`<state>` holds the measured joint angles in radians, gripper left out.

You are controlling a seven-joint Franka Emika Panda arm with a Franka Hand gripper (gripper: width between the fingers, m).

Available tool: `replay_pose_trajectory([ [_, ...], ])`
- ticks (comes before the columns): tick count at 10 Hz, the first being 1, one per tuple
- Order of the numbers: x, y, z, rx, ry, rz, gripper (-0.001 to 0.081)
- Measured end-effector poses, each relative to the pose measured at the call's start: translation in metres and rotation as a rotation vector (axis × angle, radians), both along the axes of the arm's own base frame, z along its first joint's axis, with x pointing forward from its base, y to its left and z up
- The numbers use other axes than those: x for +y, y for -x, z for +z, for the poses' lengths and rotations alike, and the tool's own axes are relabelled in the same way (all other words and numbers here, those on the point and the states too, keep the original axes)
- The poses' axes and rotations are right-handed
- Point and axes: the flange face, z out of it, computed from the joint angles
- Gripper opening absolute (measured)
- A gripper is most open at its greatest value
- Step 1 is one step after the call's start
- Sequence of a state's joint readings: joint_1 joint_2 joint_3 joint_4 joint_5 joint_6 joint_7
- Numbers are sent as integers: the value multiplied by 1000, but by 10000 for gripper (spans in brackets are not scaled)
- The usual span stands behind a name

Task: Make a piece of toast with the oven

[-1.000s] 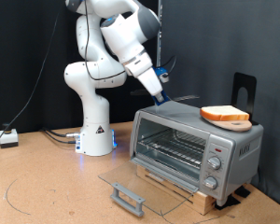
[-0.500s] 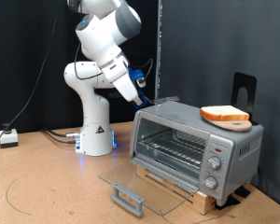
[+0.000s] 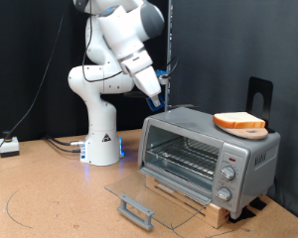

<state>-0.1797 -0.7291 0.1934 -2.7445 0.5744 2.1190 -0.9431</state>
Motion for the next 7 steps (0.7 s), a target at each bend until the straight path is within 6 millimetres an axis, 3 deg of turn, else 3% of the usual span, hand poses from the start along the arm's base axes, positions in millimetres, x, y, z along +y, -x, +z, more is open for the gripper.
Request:
replay_pose_trajectory([
  [2, 12, -19, 1, 100, 87, 11, 414],
  [7, 20, -22, -15, 47, 50, -38, 414],
])
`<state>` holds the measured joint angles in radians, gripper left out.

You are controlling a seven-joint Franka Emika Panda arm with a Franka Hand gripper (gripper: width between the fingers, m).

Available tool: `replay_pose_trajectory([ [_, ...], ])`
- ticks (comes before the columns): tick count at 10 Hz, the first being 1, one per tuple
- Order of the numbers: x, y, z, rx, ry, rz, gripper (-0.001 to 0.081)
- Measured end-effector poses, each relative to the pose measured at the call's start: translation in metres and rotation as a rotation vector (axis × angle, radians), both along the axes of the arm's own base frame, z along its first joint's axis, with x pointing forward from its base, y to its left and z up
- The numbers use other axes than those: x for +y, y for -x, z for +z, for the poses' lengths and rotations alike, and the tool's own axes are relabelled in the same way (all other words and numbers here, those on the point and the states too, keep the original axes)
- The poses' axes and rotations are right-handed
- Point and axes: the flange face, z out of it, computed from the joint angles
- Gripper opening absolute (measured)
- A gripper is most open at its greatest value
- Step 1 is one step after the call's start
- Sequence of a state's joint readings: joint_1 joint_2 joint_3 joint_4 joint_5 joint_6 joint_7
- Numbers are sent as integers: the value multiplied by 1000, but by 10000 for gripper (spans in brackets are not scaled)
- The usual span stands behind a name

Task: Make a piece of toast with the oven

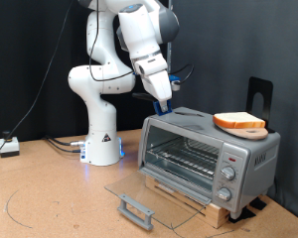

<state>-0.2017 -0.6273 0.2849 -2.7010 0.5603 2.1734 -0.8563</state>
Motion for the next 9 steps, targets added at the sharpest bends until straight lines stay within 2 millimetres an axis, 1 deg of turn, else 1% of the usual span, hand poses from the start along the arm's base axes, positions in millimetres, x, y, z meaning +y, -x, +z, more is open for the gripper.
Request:
replay_pose_trajectory([
  [2, 8, 0, -8, 23, -3, -1, 414],
  [6, 14, -1, -16, 34, -7, -6, 414],
  [9, 21, -3, -26, 61, -2, -15, 414],
])
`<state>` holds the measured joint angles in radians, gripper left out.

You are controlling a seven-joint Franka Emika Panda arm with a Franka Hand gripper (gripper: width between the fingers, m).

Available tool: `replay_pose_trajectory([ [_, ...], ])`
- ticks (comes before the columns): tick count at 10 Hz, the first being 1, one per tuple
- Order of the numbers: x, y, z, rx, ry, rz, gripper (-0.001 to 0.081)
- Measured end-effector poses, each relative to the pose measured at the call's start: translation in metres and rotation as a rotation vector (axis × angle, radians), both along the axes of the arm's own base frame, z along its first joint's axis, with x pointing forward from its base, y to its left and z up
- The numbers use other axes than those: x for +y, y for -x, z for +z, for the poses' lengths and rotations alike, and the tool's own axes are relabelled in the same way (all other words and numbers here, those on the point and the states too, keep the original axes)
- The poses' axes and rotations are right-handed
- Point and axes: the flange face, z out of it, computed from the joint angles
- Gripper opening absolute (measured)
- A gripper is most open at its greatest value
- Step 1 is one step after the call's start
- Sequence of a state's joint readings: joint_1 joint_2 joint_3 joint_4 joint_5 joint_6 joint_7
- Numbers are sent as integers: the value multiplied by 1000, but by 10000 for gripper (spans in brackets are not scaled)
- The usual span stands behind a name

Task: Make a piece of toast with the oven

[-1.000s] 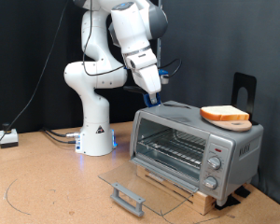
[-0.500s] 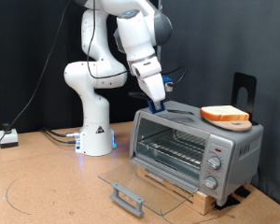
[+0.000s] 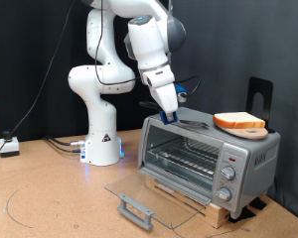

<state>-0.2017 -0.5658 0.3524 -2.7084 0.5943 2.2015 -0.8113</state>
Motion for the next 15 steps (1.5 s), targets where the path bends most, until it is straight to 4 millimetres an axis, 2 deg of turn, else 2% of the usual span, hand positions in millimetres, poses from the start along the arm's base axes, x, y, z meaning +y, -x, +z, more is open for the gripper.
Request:
replay_pose_trajectory([
  [3, 6, -5, -2, -17, -14, -13, 414],
  [11, 37, -12, 17, -60, -37, 15, 414],
  [15, 51, -14, 13, -42, -40, 20, 414],
])
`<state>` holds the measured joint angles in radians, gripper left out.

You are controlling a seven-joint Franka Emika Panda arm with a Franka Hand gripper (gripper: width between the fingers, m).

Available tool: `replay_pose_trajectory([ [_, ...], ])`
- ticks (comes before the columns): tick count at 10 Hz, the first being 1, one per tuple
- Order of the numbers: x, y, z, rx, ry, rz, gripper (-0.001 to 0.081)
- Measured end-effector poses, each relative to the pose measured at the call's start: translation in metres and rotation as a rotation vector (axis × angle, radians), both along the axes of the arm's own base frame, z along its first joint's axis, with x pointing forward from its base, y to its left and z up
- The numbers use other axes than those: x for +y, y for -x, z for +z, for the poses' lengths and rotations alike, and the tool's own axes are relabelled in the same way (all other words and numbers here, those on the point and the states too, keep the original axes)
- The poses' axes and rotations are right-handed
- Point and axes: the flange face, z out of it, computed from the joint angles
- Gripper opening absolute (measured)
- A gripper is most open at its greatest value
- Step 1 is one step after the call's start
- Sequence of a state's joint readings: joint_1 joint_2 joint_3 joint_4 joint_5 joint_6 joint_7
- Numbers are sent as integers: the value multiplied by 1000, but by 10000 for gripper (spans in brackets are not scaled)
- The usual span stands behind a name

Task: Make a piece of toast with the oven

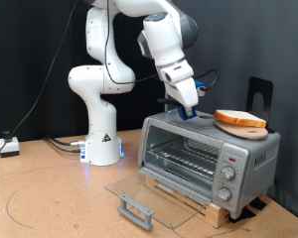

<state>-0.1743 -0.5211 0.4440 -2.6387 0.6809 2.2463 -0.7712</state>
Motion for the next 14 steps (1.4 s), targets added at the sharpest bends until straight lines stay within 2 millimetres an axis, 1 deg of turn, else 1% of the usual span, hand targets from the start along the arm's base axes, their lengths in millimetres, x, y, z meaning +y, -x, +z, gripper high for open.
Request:
replay_pose_trajectory([
  [4, 19, -8, -10, 12, -11, -2, 414],
  [9, 36, -13, -14, -11, -69, 3, 414],
  [11, 39, -14, -13, -45, -117, 11, 414],
  [14, 35, -11, -13, -67, -168, 7, 414],
])
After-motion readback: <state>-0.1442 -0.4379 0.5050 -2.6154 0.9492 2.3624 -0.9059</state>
